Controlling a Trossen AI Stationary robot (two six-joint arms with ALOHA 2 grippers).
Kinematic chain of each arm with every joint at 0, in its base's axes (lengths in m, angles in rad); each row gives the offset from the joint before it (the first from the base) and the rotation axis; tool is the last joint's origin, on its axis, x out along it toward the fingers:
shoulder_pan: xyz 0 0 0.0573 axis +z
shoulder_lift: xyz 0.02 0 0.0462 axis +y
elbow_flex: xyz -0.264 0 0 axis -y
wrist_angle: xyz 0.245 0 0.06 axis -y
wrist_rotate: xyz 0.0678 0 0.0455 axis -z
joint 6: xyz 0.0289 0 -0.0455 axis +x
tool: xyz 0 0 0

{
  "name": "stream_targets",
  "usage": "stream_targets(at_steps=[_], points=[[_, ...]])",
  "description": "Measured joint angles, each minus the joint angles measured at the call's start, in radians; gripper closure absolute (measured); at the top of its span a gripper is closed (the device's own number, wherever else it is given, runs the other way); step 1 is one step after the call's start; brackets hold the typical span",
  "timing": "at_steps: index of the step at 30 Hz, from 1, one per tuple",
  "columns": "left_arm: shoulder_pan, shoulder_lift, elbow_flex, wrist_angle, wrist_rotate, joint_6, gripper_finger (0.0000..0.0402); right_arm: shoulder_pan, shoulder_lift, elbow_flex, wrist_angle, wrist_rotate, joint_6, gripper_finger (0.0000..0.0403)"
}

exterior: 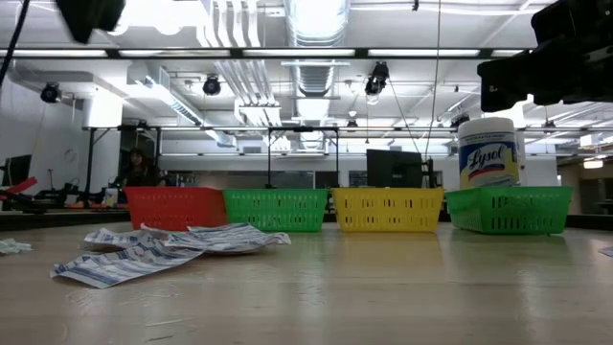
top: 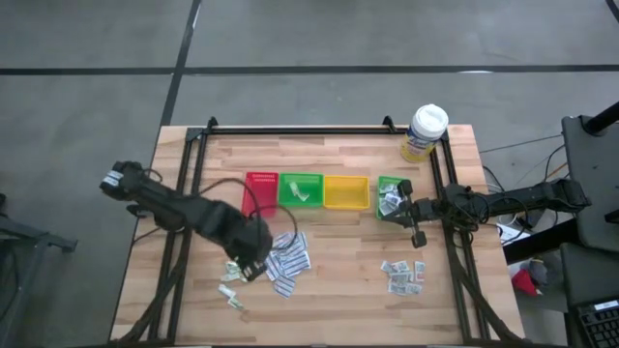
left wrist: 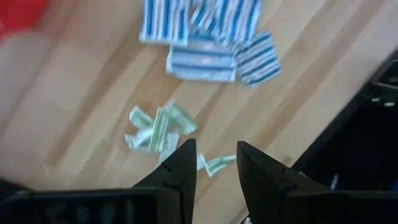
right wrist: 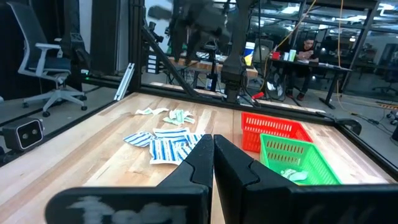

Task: Pick & Place First Aid Supplies
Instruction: Put the green bandage into the left green bin

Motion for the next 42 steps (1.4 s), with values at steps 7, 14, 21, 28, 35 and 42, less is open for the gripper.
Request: stream_targets(at_steps=[7,14,21,28,35,42], points=[[-0.092,0.001,-0.131,0.113,0.025,-0.156,0.0293,0.0,0.0,0.0,0.001,0.0,0.003,0.0394],[-0.154,0.002,-0.252,0.393,0.044,-0.167,0.0293,0.0,0.0,0.0,0.002,0.0,0.002,0.0394],[-0.232,0.002,-0.329,0.542,0.044,-0.157,0.0294,0.0,0.001,0.0,0.002,0.0,0.002,0.0394],[-0.3,0.028,-0.342,0.541,0.024,-0.059,0.0294,0.0,0.001,0.0,0.002,0.0,0.002,0.0394],[-0.335,0.075,-0.345,0.537,0.023,0.22,0.0294,0.0,0.001,0.0,0.002,0.0,0.003,0.0394],[-0.343,0.115,-0.345,0.525,0.019,0.331,0.0294,0.0,0.0,0.0,0.001,0.0,0.003,0.0394]])
